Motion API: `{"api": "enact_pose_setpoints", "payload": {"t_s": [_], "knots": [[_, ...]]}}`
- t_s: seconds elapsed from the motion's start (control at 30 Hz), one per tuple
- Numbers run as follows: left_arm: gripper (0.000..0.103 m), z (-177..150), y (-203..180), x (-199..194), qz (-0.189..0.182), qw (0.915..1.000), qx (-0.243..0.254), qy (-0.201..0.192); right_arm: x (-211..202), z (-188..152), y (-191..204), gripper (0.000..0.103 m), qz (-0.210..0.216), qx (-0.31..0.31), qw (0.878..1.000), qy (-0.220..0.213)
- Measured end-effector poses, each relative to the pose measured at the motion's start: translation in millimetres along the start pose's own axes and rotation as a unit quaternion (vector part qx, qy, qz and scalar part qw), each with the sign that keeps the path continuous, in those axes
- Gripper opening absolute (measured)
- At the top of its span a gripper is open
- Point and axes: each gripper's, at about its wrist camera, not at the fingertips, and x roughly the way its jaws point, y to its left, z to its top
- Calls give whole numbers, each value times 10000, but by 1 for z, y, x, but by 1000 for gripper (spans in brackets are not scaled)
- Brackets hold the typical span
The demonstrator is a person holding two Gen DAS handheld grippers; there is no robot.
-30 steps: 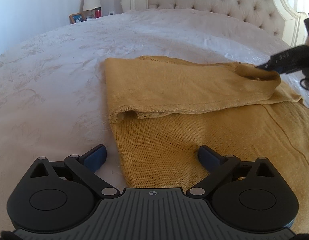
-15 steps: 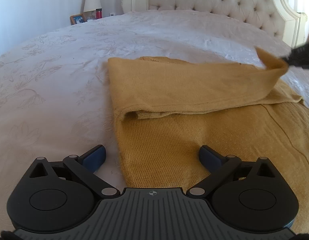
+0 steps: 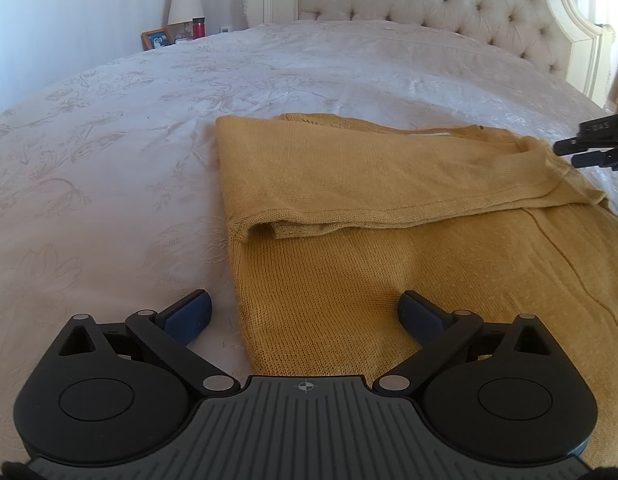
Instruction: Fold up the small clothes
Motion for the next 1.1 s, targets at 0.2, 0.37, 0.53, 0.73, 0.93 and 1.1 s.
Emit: {"api": "enact_pose_setpoints", "payload": {"t_s": [0.2, 0.37, 0.53, 0.73, 0.93, 1.1], "knots": [[102, 0, -1, -1, 23, 10000, -2, -14, 17, -1, 14, 41, -44, -562, 9980, 297], [102, 1, -1, -1, 29, 10000, -8, -21, -3, 10, 35, 16, 311, -865, 9957, 98], [102, 0, -1, -1, 32, 10000, -12, -23, -69, 21, 39, 16, 691, -795, 9908, -847], [102, 1, -1, -1, 38, 10000, -25, -24, -29, -3, 0, 19, -73, -655, 9975, 272], [102, 1, -2, -1, 55, 10000, -22, -24, -32, -11, 5, 29, -517, -804, 9953, 172], [103, 1, -2, -1, 55, 10000, -22, -24, -34, 2, 23, 39, -281, -1066, 9936, -263]]}}
